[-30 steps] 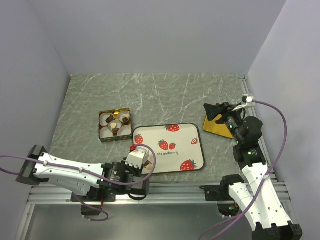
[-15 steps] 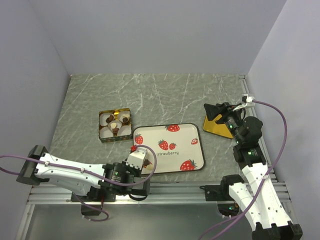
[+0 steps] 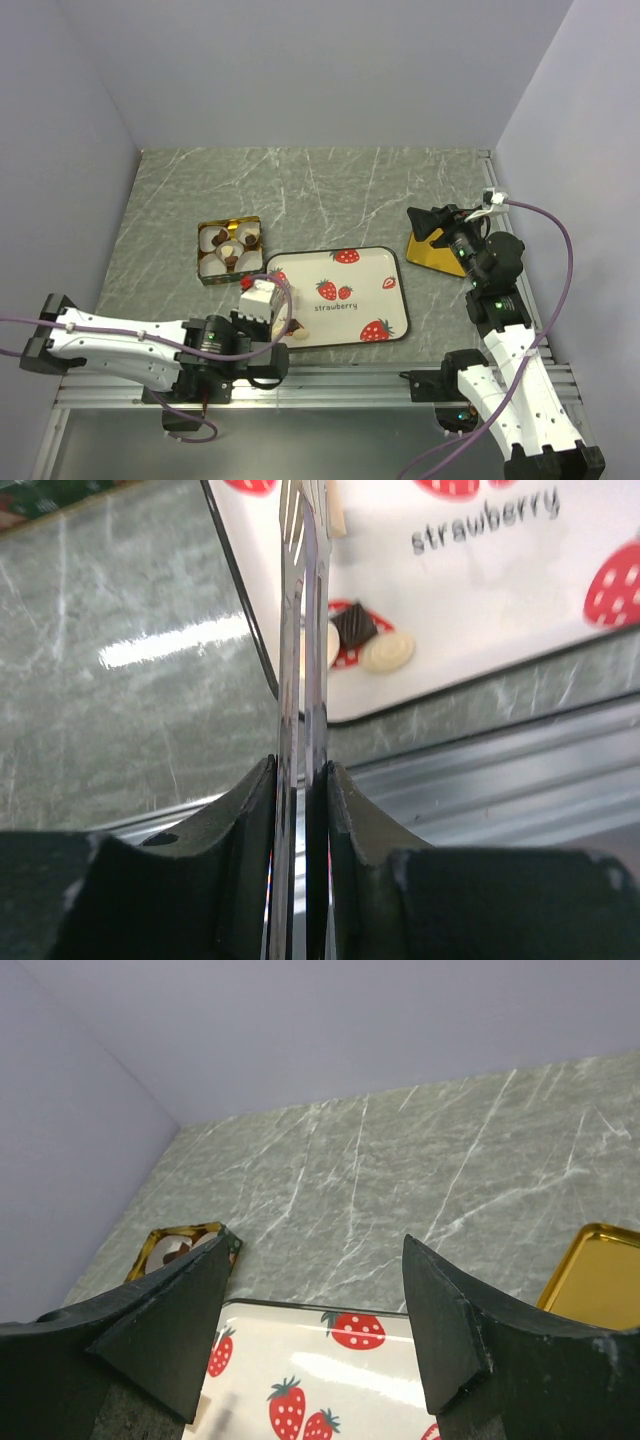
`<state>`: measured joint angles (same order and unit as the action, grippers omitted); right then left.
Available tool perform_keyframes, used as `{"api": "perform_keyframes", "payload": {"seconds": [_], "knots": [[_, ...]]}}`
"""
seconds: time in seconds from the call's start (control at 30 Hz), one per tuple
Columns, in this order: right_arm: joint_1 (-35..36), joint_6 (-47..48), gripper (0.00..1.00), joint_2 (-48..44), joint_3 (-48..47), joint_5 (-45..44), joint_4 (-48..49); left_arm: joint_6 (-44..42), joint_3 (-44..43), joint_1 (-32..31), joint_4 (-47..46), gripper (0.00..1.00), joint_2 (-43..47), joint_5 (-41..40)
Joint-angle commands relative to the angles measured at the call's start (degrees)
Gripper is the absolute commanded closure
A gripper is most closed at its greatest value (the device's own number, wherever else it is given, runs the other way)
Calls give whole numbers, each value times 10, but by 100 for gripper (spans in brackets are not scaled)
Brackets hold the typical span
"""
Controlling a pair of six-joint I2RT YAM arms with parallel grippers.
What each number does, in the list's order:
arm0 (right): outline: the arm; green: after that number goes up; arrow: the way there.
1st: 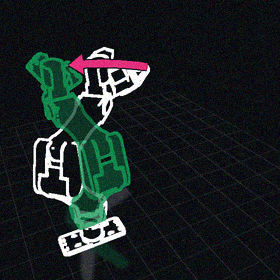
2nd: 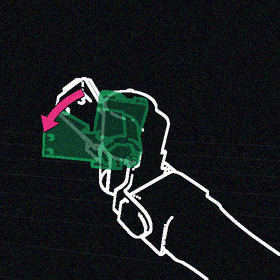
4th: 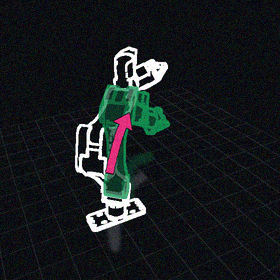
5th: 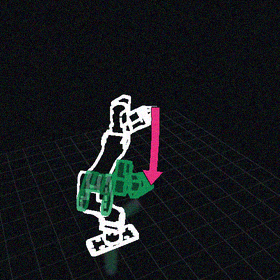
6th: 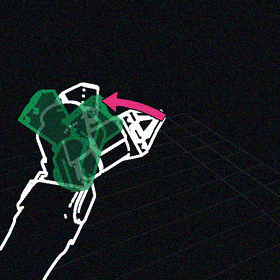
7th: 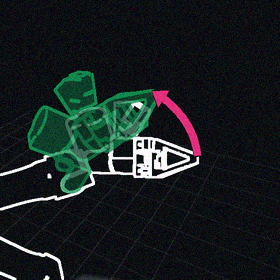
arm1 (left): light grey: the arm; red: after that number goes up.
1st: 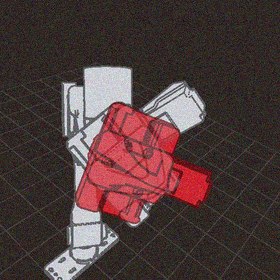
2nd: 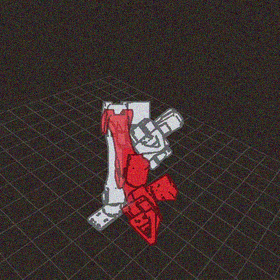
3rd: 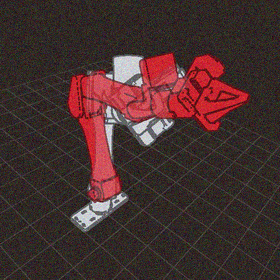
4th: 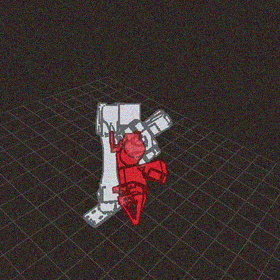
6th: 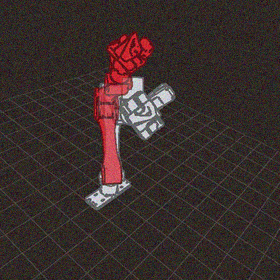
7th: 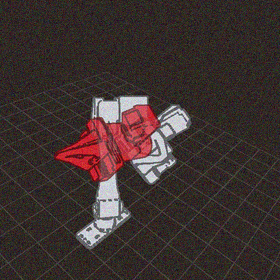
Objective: Pack the chocolate
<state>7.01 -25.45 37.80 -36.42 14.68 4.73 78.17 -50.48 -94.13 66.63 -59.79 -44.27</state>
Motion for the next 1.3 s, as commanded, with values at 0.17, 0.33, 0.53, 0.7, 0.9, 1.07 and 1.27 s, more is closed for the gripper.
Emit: {"api": "perform_keyframes", "payload": {"seconds": [0.17, 0.33, 0.53, 0.7, 0.9, 1.07, 1.27], "knots": [[5, 4, 24, 6, -22, 7, 24, -39, -23, 76, -2, 73, 45, -77], [5, 4, 24, 9, -23, 10, 27, -156, -5, 164, -97, 72, 93, -64], [5, 4, 24, 9, -23, 11, 27, -300, 6, 287, -202, 72, 129, -25], [5, 5, 24, 8, -23, 10, 26, -322, 13, 377, -216, 71, 116, 0], [5, 6, 24, 7, -23, 9, 28, -295, 38, 393, -214, 72, 127, 33], [5, 5, 24, 10, -22, 12, 29, -265, 46, 393, -191, 73, 138, 51], [6, 6, 24, 5, -22, 7, 27, -238, 57, 392, -180, 74, 136, 60]]}}
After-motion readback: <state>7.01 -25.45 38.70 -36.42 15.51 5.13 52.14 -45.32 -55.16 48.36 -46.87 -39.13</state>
